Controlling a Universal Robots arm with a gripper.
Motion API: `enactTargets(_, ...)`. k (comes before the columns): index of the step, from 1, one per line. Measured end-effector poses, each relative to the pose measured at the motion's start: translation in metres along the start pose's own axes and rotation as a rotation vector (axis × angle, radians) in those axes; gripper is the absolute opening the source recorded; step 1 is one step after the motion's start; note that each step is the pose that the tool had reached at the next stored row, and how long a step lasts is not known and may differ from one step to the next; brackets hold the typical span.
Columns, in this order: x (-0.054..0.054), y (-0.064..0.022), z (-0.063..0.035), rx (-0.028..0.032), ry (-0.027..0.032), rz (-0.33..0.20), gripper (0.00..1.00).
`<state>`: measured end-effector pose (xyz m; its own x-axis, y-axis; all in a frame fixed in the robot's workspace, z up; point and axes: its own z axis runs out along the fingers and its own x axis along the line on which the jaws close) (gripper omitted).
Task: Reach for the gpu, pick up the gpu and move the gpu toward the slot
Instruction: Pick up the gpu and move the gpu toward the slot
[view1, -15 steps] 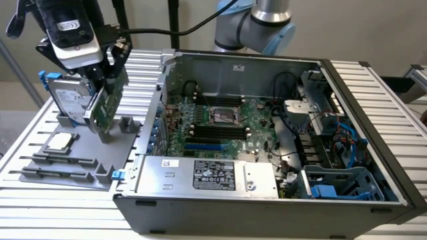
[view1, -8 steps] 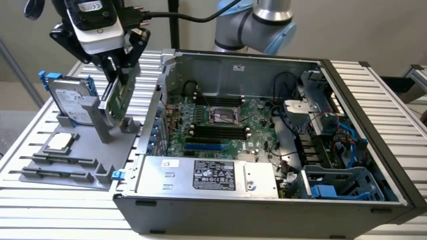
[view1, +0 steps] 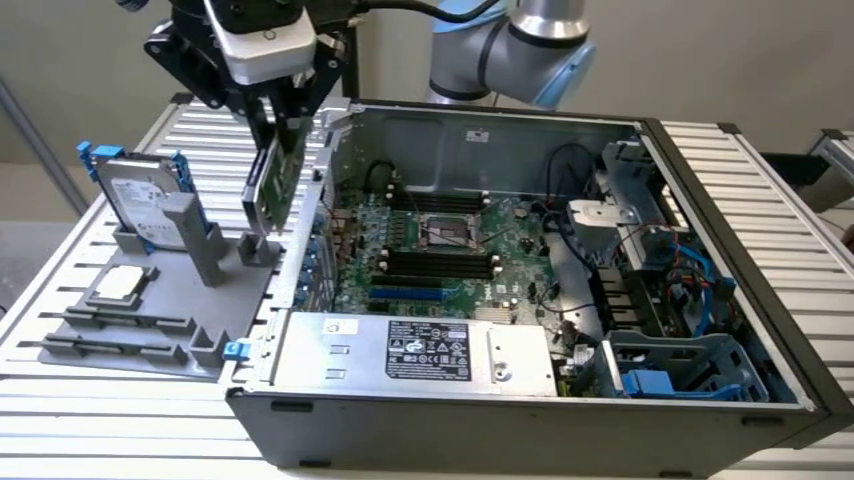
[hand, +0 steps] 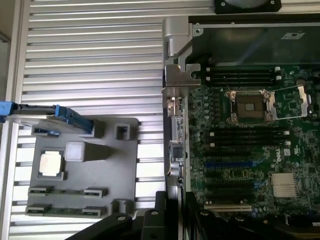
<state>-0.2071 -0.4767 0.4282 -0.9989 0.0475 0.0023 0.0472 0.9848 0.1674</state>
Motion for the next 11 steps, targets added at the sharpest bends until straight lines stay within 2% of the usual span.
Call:
enactTargets(4, -0.018, 0.0008, 0.0000, -0.0063, 0.0004, 0.000, 0.26)
enactTargets(11, -0.050, 0.0023, 0.0002, -0.0065, 0.0016, 0.000, 0.26)
